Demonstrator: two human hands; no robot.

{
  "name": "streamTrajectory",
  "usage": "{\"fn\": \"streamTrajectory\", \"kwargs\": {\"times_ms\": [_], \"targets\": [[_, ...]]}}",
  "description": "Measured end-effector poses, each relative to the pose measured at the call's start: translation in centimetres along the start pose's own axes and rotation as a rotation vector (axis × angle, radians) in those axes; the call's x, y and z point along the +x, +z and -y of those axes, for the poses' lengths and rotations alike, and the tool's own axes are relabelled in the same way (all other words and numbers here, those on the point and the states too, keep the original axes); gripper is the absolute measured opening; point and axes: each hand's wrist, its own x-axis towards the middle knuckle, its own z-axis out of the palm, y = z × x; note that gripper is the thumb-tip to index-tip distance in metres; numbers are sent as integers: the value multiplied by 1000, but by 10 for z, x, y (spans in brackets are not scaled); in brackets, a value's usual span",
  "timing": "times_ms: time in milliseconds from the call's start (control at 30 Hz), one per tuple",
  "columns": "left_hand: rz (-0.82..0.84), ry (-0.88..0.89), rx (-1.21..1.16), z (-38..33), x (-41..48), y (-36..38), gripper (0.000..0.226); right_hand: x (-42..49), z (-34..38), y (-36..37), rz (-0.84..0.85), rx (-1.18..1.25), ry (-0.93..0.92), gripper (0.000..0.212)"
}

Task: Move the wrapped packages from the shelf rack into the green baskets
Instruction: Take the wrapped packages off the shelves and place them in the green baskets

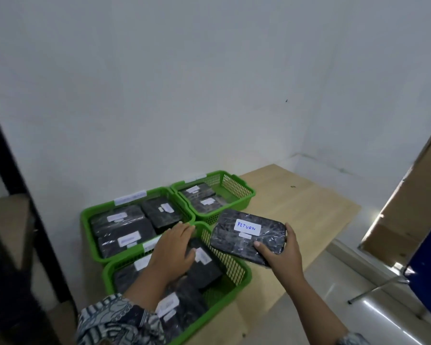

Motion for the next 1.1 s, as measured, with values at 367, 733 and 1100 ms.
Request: {"fn": "streamTrajectory", "kwargs": {"times_ms": [367, 733, 1100], "targets": [[42, -96, 10, 29, 127, 72, 64, 161, -36, 71, -2, 55, 44, 91], [119, -422, 93, 43, 203, 143, 67, 326, -69, 159, 79, 159, 175, 71], [215, -637, 210, 35, 205, 172, 58, 385, -79, 217, 150, 125, 466, 57]]}}
